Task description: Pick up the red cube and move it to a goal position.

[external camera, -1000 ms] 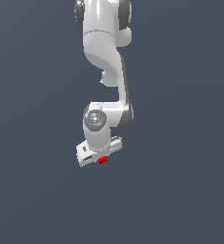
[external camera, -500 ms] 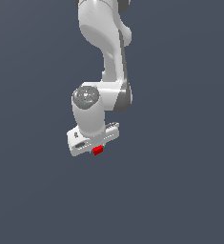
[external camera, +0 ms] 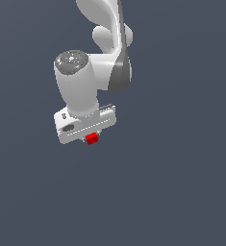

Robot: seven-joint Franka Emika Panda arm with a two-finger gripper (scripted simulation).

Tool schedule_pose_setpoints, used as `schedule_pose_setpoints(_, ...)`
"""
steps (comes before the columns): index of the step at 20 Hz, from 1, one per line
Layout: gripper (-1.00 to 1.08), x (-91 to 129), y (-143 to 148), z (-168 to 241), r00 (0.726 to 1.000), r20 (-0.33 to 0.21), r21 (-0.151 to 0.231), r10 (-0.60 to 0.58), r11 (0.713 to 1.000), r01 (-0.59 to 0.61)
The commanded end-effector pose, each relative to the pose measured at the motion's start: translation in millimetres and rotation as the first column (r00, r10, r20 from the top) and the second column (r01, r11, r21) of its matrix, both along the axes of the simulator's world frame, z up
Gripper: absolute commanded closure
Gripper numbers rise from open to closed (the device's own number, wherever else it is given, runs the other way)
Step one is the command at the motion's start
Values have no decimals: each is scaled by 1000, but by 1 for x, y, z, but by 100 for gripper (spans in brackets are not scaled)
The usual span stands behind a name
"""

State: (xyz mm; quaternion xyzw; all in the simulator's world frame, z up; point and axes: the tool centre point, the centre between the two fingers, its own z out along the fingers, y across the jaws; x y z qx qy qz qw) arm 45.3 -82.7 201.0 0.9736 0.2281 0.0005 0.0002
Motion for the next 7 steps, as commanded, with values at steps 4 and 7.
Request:
schedule_pose_setpoints(4, 108, -2, -5, 21, 1000, -1, 0, 0, 1000, 0)
schedule_pose_setpoints(7, 108, -2, -5, 24, 1000, -1, 0, 0, 1000, 0)
